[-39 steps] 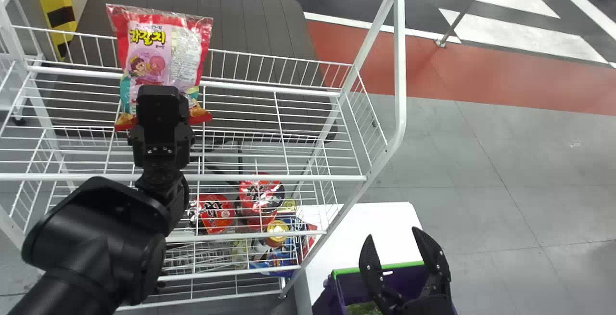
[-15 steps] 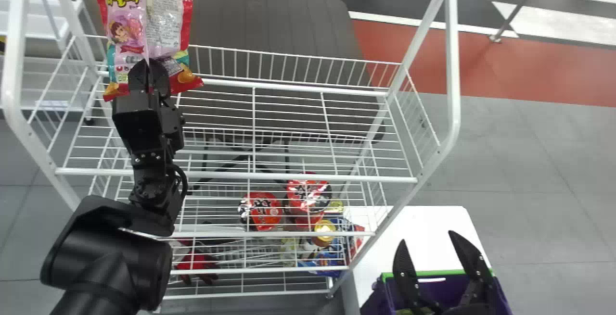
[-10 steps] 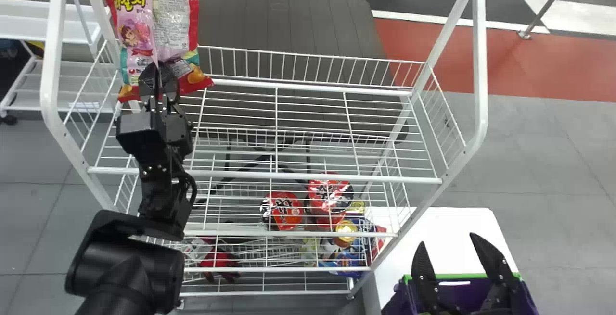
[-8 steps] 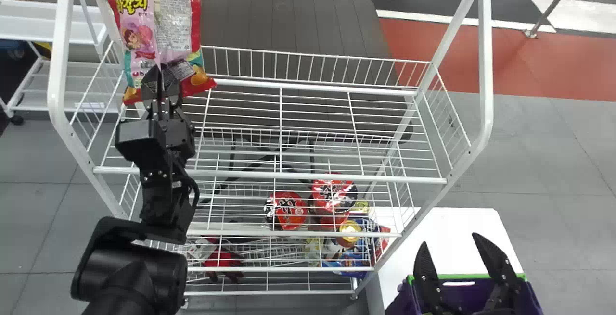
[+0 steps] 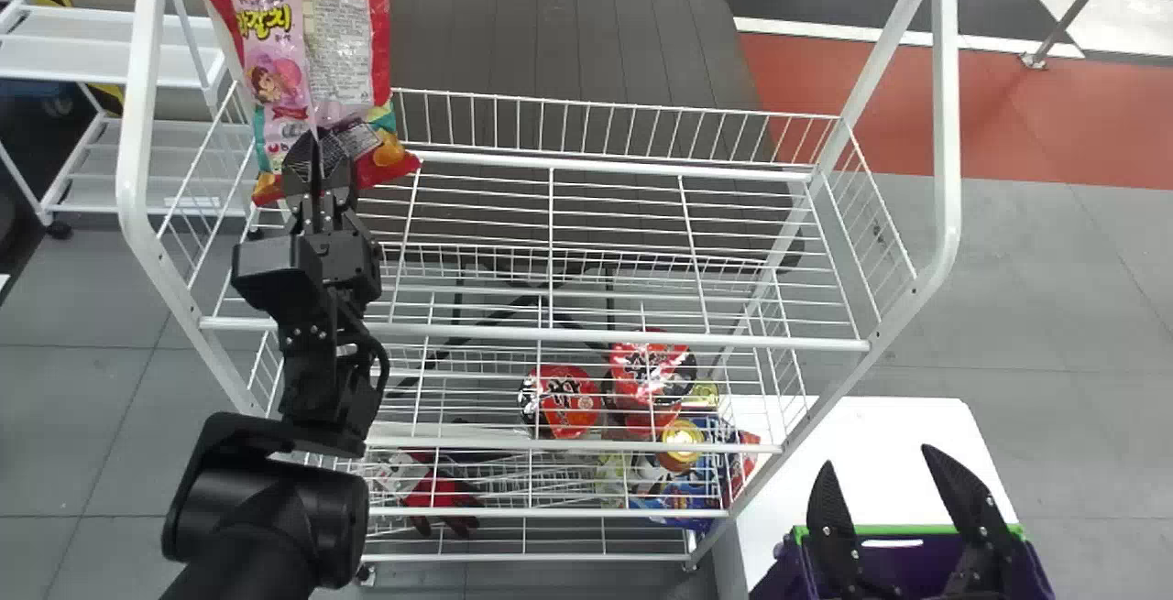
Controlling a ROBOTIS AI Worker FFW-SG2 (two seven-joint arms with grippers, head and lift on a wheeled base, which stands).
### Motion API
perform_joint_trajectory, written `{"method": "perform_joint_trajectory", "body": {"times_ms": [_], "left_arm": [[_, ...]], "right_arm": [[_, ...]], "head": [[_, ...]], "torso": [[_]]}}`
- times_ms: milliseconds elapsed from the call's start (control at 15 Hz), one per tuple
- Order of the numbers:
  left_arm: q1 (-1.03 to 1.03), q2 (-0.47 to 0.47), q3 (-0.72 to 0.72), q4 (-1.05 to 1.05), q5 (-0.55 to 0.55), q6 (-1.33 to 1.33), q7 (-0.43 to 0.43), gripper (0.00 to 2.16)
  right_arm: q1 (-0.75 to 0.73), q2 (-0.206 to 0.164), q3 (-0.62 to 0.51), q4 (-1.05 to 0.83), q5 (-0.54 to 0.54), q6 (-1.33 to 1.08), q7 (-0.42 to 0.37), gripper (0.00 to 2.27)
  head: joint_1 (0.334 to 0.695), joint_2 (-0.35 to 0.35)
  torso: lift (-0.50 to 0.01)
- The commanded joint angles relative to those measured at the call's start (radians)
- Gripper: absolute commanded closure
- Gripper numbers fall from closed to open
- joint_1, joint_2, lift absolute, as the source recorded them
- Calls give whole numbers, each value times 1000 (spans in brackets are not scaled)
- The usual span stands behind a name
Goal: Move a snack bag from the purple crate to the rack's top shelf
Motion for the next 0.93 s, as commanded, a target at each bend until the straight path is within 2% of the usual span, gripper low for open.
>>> {"method": "perform_joint_trajectory", "body": {"times_ms": [0,867], "left_arm": [[-25,-3,0,61,3,-25,0,1028],[-73,-3,8,177,3,-46,-46,1025]], "right_arm": [[-1,2,3,0,1,-3,1,188],[-4,2,10,17,1,-40,1,188]], "head": [[695,-122],[695,-105]], "torso": [[0],[0]]}}
